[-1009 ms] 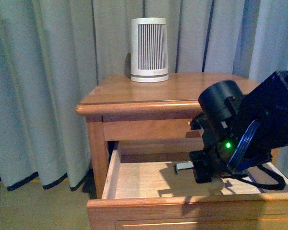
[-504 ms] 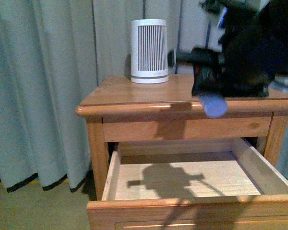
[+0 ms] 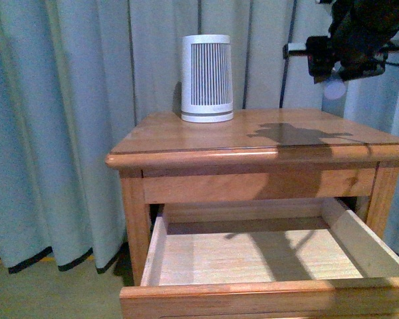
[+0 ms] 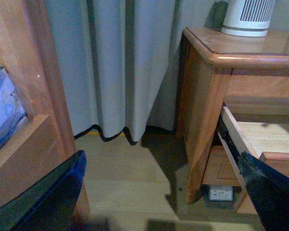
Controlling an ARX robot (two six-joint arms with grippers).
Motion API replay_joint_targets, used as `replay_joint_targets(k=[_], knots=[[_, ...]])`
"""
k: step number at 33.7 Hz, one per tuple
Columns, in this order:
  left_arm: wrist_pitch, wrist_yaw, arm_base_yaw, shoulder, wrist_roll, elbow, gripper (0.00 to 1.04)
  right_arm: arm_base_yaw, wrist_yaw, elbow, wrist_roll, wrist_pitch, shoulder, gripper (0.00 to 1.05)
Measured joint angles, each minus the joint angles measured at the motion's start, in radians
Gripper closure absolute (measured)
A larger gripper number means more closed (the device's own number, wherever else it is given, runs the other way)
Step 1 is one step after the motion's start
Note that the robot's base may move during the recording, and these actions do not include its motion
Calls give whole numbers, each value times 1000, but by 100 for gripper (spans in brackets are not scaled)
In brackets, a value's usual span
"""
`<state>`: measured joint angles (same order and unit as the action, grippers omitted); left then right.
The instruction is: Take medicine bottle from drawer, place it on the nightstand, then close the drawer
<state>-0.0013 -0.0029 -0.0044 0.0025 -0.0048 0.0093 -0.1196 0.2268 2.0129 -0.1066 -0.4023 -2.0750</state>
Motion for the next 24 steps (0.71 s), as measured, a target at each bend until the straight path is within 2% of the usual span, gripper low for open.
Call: replay_joint_targets(k=[11, 12, 24], knots=[[0, 0, 0, 0, 0, 0, 7, 13, 35, 129, 3, 2, -158, 75], [0, 0, 0, 0, 0, 0, 7, 12, 35, 129, 6, 5, -161, 73], [0, 0, 0, 0, 0, 0, 7, 21, 30, 52, 5, 116, -148, 8]])
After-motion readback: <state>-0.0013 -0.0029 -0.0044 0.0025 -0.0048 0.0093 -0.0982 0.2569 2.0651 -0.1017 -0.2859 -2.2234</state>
